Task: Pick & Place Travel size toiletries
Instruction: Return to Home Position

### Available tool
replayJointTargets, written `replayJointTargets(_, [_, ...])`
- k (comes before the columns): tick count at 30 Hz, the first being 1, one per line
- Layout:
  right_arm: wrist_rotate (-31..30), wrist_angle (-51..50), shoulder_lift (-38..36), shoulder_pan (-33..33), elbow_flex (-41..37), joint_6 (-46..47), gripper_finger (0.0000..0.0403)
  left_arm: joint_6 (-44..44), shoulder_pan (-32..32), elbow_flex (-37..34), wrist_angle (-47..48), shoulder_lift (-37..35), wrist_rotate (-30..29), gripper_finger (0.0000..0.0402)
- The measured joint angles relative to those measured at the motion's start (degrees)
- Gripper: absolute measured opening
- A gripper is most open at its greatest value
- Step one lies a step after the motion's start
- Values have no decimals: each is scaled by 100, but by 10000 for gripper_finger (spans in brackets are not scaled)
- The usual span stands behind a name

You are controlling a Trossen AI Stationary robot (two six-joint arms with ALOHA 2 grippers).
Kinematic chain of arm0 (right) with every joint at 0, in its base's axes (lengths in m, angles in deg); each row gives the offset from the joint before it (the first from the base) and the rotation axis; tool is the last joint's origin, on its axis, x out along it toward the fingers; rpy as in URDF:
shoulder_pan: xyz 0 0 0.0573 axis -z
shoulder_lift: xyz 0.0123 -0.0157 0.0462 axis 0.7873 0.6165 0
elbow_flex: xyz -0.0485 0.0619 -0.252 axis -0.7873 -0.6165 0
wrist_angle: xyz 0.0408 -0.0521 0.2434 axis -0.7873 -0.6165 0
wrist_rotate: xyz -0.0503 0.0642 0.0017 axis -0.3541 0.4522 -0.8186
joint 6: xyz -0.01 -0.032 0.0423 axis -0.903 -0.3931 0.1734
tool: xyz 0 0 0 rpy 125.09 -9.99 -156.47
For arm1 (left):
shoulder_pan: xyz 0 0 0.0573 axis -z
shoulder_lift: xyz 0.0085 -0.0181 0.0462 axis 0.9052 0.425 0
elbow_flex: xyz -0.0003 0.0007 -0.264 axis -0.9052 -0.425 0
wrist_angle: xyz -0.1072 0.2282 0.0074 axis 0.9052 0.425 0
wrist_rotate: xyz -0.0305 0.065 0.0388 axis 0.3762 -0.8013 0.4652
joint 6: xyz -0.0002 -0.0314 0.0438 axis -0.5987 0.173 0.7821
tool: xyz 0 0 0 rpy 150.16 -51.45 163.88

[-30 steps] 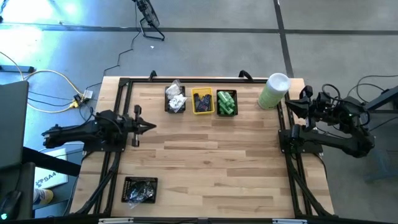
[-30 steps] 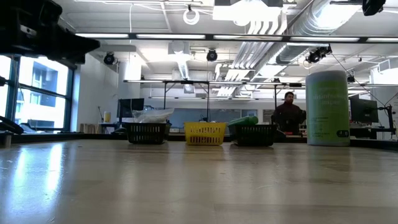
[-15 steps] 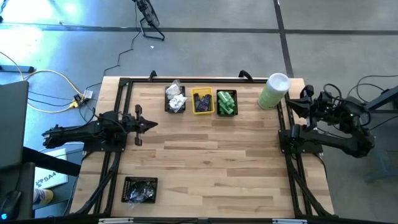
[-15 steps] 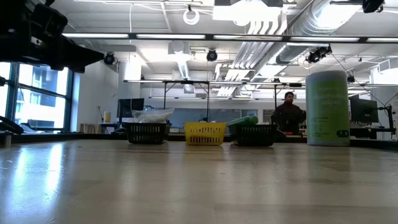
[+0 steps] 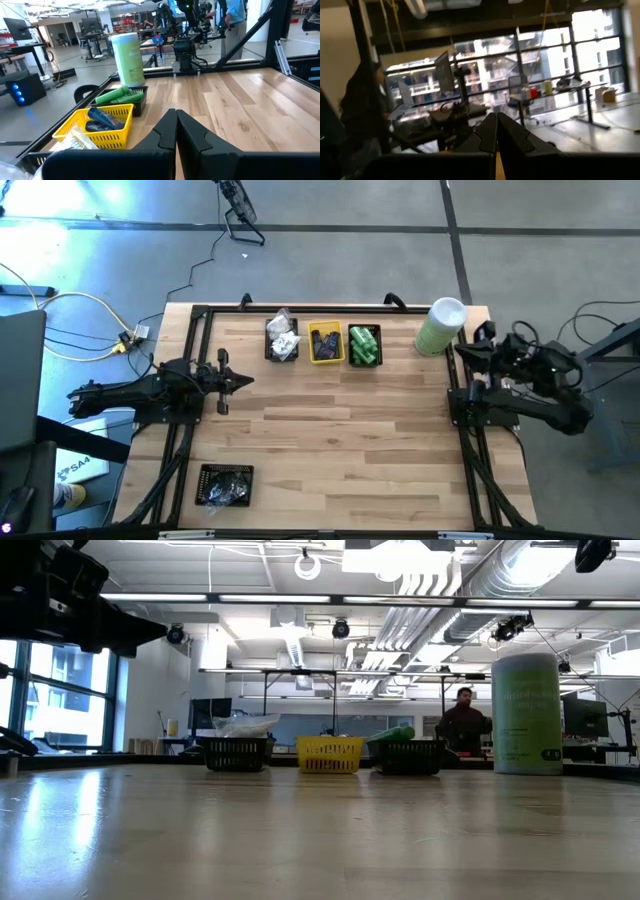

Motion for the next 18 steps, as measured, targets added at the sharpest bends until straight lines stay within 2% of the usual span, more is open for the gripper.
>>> replayJointTargets(4, [-341,153,19,2,-329,-9,5,0,0,-1,0,0,0,1])
replayJointTargets(11, [-168,1313,-9,0,-1362,-9,4,-2,0,-3,2,0,-2,1])
replayJointTargets(18, [-271,2396,-13,2,-2328,30,3,-2,0,-3,2,0,-2,1])
